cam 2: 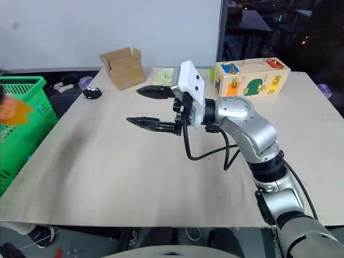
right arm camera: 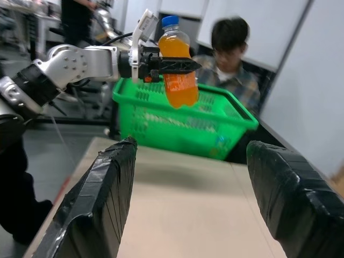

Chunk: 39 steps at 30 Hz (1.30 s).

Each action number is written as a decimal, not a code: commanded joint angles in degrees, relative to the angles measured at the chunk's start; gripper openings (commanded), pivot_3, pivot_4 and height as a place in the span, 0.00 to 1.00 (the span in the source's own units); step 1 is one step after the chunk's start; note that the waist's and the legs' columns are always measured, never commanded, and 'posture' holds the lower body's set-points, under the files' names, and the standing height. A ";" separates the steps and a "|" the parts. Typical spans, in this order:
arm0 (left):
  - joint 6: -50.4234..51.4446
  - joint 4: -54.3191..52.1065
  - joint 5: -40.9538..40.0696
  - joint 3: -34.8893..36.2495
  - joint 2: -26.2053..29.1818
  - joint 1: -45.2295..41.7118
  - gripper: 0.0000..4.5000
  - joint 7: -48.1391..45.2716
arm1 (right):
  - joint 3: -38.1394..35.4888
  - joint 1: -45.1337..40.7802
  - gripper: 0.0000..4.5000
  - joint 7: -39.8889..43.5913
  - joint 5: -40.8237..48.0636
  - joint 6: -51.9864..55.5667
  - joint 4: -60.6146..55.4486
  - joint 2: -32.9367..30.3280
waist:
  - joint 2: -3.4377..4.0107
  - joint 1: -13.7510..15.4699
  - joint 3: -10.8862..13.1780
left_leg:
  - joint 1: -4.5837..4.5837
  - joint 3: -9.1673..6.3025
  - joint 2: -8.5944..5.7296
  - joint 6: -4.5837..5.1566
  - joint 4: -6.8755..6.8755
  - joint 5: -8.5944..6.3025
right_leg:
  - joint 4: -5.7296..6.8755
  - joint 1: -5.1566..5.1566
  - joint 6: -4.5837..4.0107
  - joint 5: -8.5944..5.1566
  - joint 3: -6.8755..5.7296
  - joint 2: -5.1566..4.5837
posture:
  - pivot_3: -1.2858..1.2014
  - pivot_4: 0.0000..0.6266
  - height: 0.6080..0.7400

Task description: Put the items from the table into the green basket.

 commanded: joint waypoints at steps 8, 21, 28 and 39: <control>-14.50 30.38 12.71 -2.02 18.37 -4.14 0.67 -8.23 | 0.13 -2.56 0.77 0.81 -0.95 -2.00 1.59 2.66 | -0.27 3.82 0.00 | -0.10 0.07 0.06 -0.13 -0.02 -0.06 | -0.21 -0.06 0.00 -0.02 -0.29 -0.21 | 0.65 0.00 1.00; -29.60 55.85 17.59 -10.89 21.95 -15.41 0.98 -15.97 | -0.10 -1.65 0.77 -0.98 -1.35 -0.64 -0.84 1.61 | -0.41 4.33 -0.09 | -0.36 0.54 0.11 -0.32 -0.03 -0.16 | -0.18 -0.16 0.00 -0.01 -0.50 -0.39 | 0.63 0.00 1.00; -18.05 25.33 6.96 -3.38 10.47 -2.46 0.98 -18.93 | -0.27 -0.38 0.77 -1.08 -1.50 -0.07 -0.96 -0.16 | -0.40 3.13 -0.08 | -0.28 0.55 0.21 -0.09 -0.03 -0.02 | -0.08 -0.17 0.00 -0.01 -0.32 -0.58 | 0.64 0.00 1.00; 1.58 -28.12 -7.31 -21.96 -19.18 9.59 1.00 4.75 | -5.63 16.77 0.88 -10.70 -8.70 3.44 -3.34 -10.23 | -0.58 4.38 -0.48 | -0.12 0.27 0.05 -0.07 0.00 -0.02 | 0.00 0.00 -0.01 0.02 -0.08 -0.85 | 0.61 0.00 1.00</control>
